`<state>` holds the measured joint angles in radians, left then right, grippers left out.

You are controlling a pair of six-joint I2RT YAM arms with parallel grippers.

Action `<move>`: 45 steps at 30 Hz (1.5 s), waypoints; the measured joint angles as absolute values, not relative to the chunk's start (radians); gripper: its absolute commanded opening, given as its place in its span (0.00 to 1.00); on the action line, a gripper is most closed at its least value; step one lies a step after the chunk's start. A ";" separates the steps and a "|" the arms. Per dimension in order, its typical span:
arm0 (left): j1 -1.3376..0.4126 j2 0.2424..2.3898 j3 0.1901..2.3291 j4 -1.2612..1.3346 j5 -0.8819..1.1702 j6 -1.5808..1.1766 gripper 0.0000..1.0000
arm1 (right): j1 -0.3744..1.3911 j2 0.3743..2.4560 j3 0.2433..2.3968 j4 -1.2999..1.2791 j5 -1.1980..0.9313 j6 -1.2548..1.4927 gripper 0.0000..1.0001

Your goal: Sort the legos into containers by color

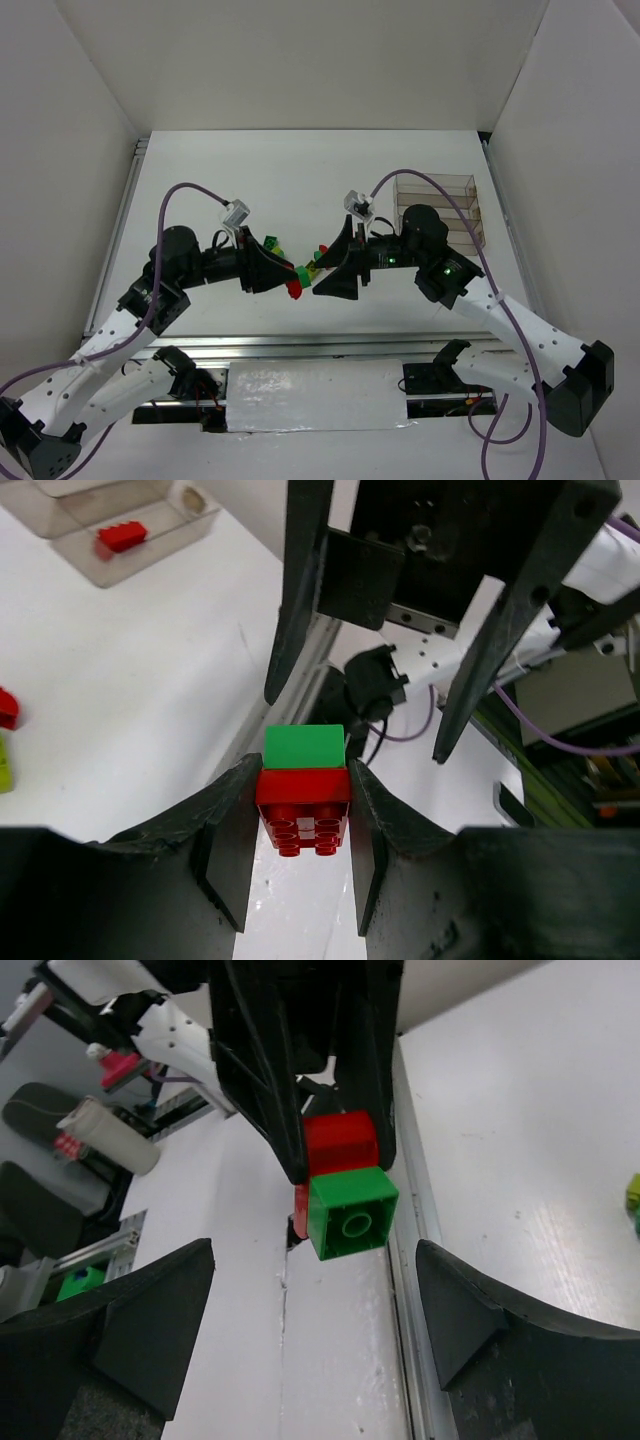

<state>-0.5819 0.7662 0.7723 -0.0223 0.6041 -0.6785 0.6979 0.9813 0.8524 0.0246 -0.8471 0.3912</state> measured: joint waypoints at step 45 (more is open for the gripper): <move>-0.587 0.612 0.838 -0.440 0.168 -0.546 0.00 | 0.121 1.688 1.246 -0.355 0.098 0.589 0.01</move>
<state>-0.5865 0.6121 0.8375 -0.4404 0.1684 -0.5457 0.1215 1.6882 1.2457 -0.3546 0.0982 0.5888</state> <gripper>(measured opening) 0.480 0.438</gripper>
